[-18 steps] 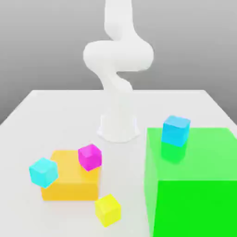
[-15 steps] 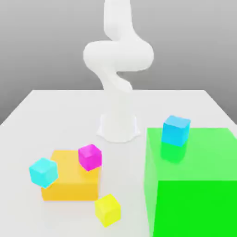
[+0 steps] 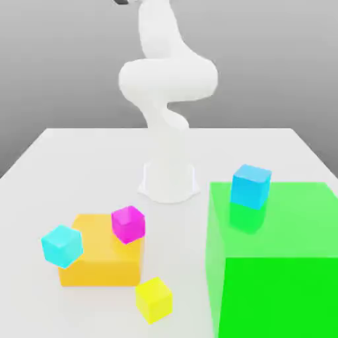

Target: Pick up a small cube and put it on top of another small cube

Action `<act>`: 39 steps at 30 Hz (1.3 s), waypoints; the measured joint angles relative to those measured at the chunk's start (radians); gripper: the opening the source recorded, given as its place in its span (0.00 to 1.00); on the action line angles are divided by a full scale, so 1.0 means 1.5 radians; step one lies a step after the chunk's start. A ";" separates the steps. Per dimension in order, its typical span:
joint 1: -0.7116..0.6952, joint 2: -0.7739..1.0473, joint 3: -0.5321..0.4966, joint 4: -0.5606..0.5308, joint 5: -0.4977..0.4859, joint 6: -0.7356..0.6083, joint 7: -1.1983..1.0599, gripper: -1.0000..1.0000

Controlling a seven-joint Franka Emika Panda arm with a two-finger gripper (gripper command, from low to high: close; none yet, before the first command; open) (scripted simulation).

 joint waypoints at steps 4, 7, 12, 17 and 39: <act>0.032 -0.006 -0.060 -0.013 -0.040 -0.007 -0.137 0.50; 0.058 -0.006 -0.107 -0.022 -0.070 -0.008 -0.239 0.50; 0.108 0.003 -0.188 -0.039 -0.122 -0.004 -0.406 0.50; 0.165 0.027 -0.272 -0.055 -0.171 0.012 -0.570 0.50; 0.673 0.179 -0.761 -0.099 -0.441 0.138 -1.165 0.50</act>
